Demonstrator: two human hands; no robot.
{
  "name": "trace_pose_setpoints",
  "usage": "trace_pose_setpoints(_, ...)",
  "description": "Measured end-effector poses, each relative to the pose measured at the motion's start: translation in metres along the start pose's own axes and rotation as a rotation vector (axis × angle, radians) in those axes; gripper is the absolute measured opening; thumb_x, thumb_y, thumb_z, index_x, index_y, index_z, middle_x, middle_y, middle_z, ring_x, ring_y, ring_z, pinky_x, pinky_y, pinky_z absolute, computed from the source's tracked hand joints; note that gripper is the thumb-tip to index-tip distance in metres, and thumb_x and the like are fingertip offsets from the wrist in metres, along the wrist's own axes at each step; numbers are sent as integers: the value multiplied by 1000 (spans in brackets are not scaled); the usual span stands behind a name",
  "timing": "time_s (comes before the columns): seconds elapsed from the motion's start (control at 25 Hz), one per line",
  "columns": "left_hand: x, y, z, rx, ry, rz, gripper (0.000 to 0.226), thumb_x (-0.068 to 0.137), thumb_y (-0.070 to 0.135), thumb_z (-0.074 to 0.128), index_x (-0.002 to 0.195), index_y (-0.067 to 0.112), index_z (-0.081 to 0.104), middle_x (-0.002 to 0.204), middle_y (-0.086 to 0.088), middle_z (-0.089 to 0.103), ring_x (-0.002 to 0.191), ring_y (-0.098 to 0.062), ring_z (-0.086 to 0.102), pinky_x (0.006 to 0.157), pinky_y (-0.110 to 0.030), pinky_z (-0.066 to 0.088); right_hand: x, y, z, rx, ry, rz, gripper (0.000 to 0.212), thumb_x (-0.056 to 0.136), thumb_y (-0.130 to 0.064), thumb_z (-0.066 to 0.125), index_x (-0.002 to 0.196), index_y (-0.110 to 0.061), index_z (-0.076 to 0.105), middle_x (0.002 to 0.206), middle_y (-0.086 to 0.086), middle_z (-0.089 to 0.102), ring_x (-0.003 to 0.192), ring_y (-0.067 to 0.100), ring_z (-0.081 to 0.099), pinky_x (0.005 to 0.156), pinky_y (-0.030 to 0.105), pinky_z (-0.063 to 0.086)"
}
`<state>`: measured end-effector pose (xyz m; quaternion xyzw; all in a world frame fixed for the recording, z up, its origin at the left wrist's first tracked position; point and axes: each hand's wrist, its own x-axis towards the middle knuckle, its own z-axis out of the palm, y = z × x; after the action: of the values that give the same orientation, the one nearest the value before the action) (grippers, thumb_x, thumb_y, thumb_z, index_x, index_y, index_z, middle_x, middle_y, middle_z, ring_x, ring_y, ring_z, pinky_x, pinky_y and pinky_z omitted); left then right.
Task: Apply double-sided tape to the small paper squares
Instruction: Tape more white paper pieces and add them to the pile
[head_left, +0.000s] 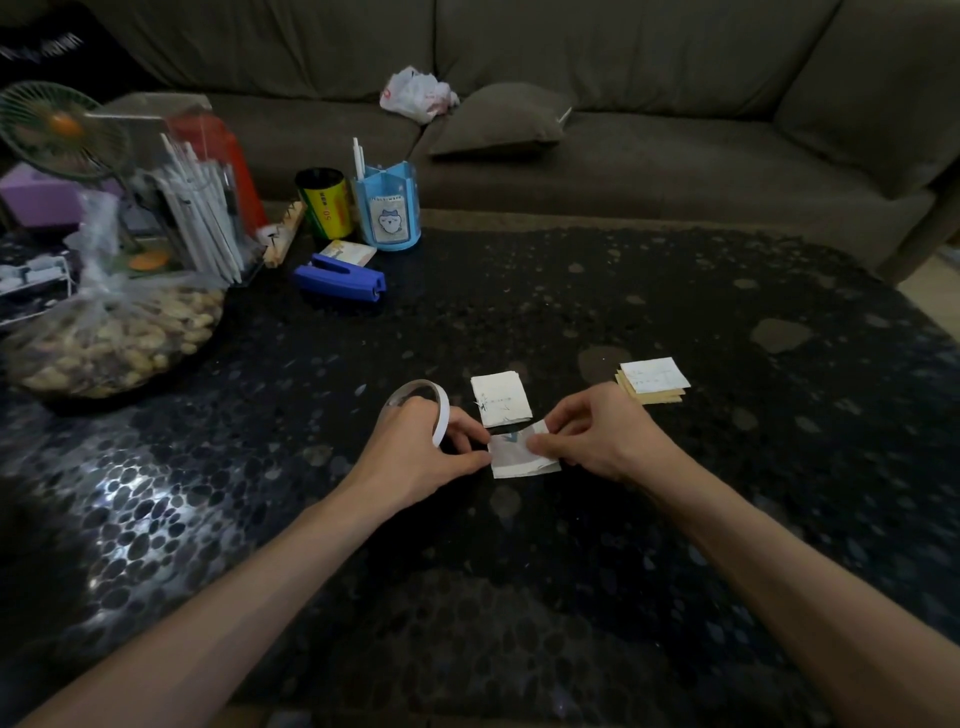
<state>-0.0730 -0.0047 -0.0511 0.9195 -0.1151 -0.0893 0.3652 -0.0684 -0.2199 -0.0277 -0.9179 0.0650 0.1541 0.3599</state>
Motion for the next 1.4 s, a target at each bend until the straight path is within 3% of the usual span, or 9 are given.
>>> trace_pose_setpoints(0.52,2,-2,1,-40,-3,-12,28,86,28,83,114,30,76,78,11,73,65,10,63,69,-15,46,3,4,1,-21,3,2,20,84,-36,87,96,-25,75,88,-7,76,84,3,70,72,22,52)
trace_pose_setpoints(0.76,2,-1,1,-36,-9,-5,31,87,27,82,117,30,75,79,11,73,66,7,64,70,-16,48,6,5,0,53,-22,54,23,83,-34,87,99,-22,76,91,-5,77,90,9,72,86,29,57)
trace_pose_setpoints(1.16,2,-1,0,-8,-17,-1,30,88,29,81,117,32,74,80,11,72,68,7,64,66,-11,47,3,3,-5,61,-67,61,17,85,-32,86,94,-24,74,90,-5,77,87,5,71,69,21,49)
trace_pose_setpoints(1.4,2,-1,0,-8,-14,-3,28,89,28,81,115,31,75,78,12,71,66,8,63,65,-12,47,3,2,-6,85,-88,71,19,85,-31,86,98,-22,74,90,-4,77,85,5,69,71,22,50)
